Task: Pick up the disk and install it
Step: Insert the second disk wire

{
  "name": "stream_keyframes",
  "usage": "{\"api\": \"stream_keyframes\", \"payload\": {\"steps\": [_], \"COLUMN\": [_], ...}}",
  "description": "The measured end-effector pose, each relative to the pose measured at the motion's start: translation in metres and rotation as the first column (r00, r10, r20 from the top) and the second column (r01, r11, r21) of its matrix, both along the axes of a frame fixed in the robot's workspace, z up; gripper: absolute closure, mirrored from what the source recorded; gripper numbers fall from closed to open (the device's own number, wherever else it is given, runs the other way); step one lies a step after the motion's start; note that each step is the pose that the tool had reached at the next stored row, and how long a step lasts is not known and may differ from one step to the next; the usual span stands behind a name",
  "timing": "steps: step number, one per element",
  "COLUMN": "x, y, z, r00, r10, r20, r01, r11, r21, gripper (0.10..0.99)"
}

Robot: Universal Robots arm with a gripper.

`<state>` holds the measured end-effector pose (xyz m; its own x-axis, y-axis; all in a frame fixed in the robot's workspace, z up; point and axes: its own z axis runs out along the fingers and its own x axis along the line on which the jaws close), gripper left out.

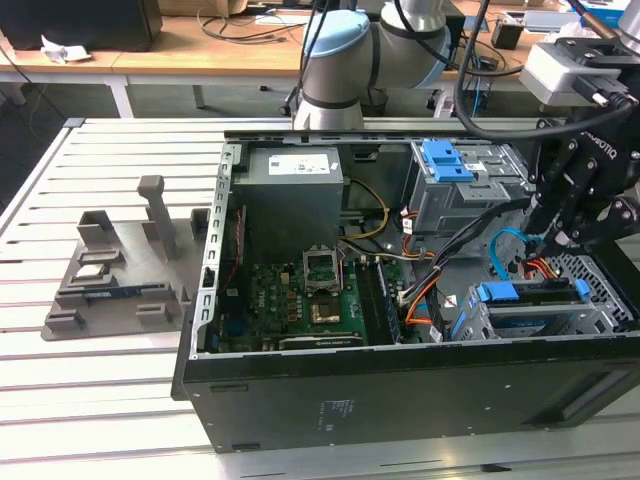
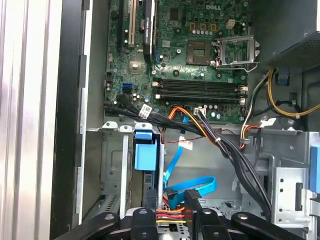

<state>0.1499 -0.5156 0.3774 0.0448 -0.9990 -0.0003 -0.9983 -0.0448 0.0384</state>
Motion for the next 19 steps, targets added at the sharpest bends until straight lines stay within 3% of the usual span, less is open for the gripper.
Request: {"api": "stream_keyframes", "payload": {"steps": [5,10,11,14,19], "x": [-0.0049,-0.005,-0.005,-0.005,-0.005], "y": [-0.0056,-0.0056,-0.0056,-0.0056,-0.006], "z": [-0.0022,-0.0029,-0.0029,-0.0029,-0.0029], "r00": [0.9981,0.9981,0.9981,0.9981,0.9981], "r10": [0.061,0.061,0.061,0.061,0.061], "r20": [0.0,0.0,0.0,-0.0001,-0.0001], "r01": [-0.061,-0.061,-0.061,-0.061,-0.061], "r11": [0.9981,0.9981,0.9981,0.9981,0.9981], "r21": [0.003,0.002,0.002,0.002,0.001], "gripper": [0.725,0.725,0.741,0.925,0.933]}}
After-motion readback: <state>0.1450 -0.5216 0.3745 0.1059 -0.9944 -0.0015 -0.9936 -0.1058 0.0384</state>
